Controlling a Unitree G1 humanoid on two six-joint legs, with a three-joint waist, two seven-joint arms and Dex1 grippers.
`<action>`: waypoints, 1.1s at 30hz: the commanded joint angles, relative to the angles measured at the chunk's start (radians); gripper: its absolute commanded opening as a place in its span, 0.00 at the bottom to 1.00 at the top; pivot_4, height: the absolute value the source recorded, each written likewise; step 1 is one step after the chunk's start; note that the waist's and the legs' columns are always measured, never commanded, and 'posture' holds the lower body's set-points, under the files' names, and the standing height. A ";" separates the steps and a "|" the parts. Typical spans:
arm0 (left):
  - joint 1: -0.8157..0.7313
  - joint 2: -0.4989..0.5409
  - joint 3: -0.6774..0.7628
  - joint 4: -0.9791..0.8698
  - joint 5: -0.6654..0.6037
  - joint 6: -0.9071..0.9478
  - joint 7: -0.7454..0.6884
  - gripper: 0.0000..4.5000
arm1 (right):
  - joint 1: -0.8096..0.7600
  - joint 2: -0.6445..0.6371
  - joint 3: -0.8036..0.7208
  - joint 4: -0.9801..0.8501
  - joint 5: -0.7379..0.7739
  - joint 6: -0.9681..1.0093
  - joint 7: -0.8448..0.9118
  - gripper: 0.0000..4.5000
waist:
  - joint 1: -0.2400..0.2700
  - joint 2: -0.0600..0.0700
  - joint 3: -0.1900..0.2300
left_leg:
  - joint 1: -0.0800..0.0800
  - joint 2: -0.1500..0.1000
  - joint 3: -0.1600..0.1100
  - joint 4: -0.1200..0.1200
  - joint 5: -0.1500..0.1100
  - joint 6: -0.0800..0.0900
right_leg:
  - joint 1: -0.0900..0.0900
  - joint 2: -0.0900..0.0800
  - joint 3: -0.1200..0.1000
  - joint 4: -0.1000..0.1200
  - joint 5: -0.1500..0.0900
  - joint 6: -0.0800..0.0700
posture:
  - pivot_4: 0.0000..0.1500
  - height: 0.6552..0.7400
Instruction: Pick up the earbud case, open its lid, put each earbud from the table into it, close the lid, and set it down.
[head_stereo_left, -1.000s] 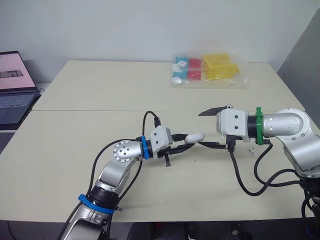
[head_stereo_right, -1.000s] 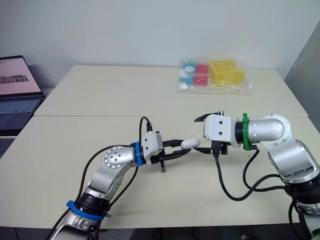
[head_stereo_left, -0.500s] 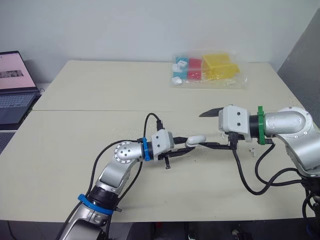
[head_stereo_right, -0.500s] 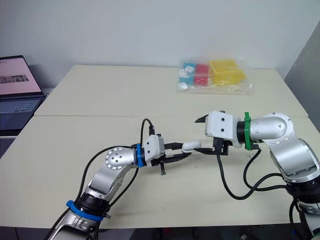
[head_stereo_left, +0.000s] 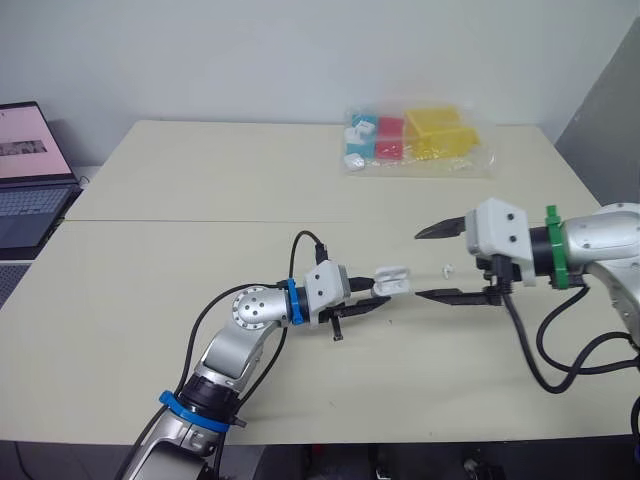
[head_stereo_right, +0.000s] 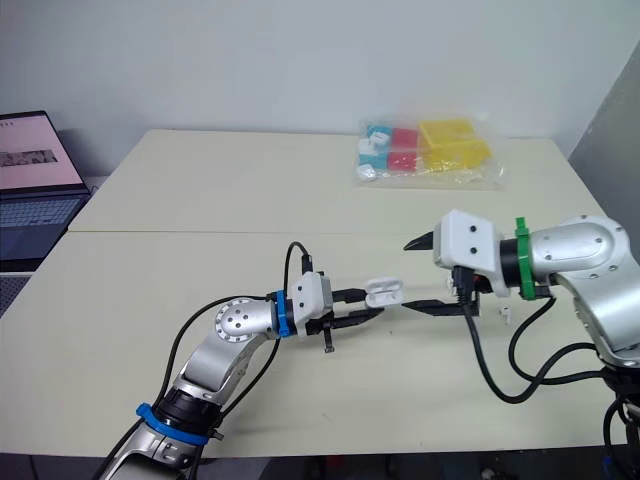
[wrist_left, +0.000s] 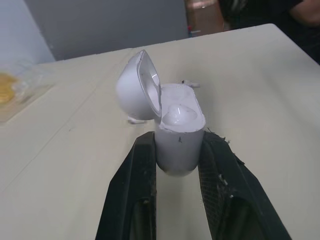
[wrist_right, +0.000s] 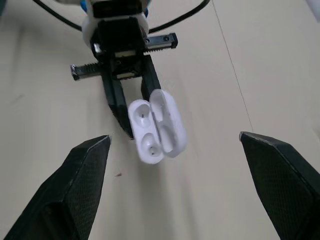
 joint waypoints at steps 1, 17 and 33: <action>0.011 0.003 0.037 -0.033 -0.023 0.007 0.024 0.17 | 0.018 -0.045 -0.135 0.001 0.054 0.080 -0.036 0.96 | 0.000 0.000 0.000 | 0.000 0.000 0.000 0.000 0.000 0.000 | 0.000 0.000 0.000 0.000 0.000 0.000 | 1.00 1.00; 0.042 0.012 0.031 -0.084 -0.038 0.017 0.003 0.17 | 0.466 0.151 -0.397 -0.073 -0.039 0.557 -0.620 0.96 | 0.002 0.000 -0.001 | 0.000 0.000 0.001 0.000 0.000 0.000 | 0.000 0.000 0.001 0.000 0.000 0.000 | 1.00 1.00; 0.035 0.000 0.017 -0.070 -0.031 0.009 -0.017 0.17 | 0.418 0.325 -0.357 0.158 -0.119 0.456 -0.786 0.96 | -0.002 0.001 -0.002 | -0.001 -0.001 0.001 -0.001 0.000 0.000 | 0.000 0.002 0.002 -0.001 0.000 0.001 | 1.00 1.00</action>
